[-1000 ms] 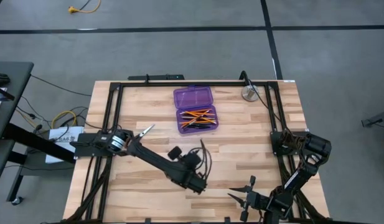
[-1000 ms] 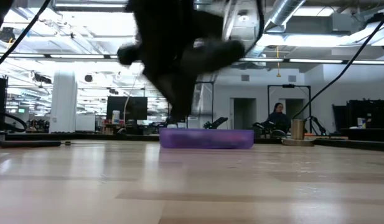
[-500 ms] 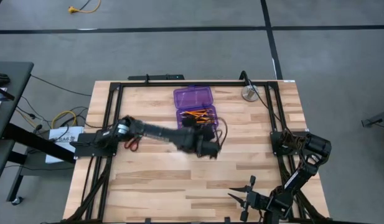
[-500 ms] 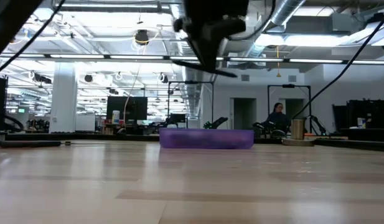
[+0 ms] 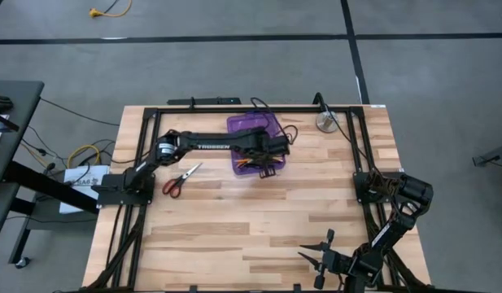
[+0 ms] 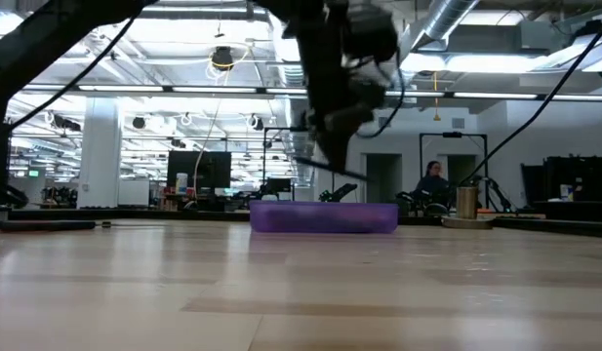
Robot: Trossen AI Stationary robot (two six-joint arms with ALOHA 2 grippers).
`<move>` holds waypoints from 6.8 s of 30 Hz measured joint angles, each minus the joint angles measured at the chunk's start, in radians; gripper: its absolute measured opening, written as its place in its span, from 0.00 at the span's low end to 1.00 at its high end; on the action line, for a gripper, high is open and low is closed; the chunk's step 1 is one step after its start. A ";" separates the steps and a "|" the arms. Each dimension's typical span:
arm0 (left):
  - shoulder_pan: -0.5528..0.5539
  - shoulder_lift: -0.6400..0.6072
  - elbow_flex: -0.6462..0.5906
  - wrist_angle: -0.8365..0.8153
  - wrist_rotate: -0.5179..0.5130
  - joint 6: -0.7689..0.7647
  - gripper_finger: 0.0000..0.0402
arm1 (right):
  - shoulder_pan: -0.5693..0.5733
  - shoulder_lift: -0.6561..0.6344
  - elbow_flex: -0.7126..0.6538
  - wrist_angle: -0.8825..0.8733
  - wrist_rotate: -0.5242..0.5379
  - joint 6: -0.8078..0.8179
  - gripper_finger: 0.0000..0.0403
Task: Pick & place school supplies into a supply box
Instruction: Put the black pen into the the purple supply box, then put the black scissor into the the purple supply box
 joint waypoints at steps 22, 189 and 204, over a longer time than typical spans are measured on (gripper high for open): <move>-0.048 -0.006 -0.055 -0.151 -0.059 -0.116 0.39 | 0.000 0.000 0.000 0.003 -0.001 0.001 0.23; -0.207 -0.559 -0.857 0.301 -0.335 -0.616 0.02 | -0.046 0.000 0.000 0.063 -0.027 -0.015 0.23; -0.149 -0.172 -0.466 0.279 -0.264 -0.374 0.04 | -0.045 0.000 0.000 0.064 -0.028 -0.018 0.23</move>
